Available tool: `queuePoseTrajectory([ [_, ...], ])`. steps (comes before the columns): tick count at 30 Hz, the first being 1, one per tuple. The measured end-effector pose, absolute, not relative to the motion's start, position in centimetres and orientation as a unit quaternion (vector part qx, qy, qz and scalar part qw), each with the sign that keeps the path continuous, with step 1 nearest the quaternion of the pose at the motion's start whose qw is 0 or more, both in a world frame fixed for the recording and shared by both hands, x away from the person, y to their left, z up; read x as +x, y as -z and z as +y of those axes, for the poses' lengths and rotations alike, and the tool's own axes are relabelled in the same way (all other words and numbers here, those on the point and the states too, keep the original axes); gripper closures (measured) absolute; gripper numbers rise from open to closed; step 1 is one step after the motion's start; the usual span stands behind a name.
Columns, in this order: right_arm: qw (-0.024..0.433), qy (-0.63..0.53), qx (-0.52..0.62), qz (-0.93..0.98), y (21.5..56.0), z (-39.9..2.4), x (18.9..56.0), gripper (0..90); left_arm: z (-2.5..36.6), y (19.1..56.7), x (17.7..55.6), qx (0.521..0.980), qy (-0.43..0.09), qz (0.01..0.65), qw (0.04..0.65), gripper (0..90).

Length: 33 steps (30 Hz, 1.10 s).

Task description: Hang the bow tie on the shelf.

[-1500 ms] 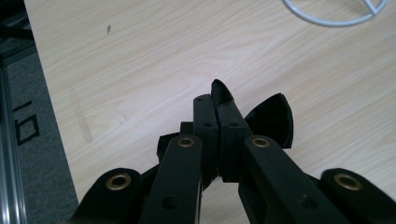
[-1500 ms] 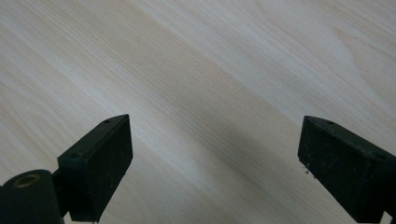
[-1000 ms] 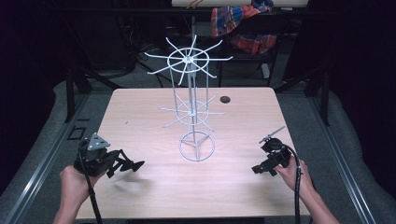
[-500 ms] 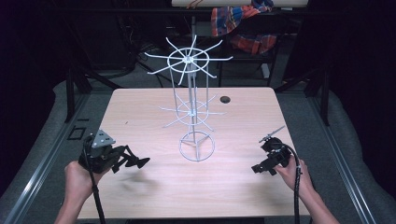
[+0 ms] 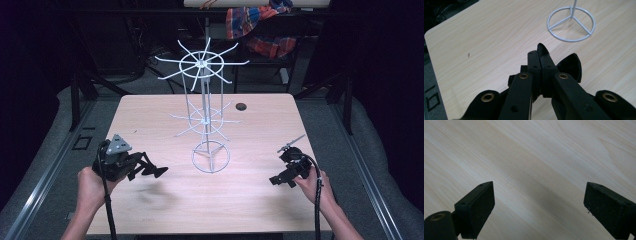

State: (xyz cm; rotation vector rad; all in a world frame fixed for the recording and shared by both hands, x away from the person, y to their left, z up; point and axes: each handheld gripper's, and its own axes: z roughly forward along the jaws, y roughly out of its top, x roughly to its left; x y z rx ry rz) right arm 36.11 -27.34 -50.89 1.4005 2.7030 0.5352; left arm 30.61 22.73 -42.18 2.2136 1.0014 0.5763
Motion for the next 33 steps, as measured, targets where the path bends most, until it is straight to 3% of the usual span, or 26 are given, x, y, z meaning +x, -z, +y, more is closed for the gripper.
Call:
queuePoseTrajectory([
  [33,0.021,-0.174,0.454,0.874,50.9,-27.2,36.1,9.6,18.4,38.7,31.8,0.863,-0.219,0.304,0.34,88.9],
])
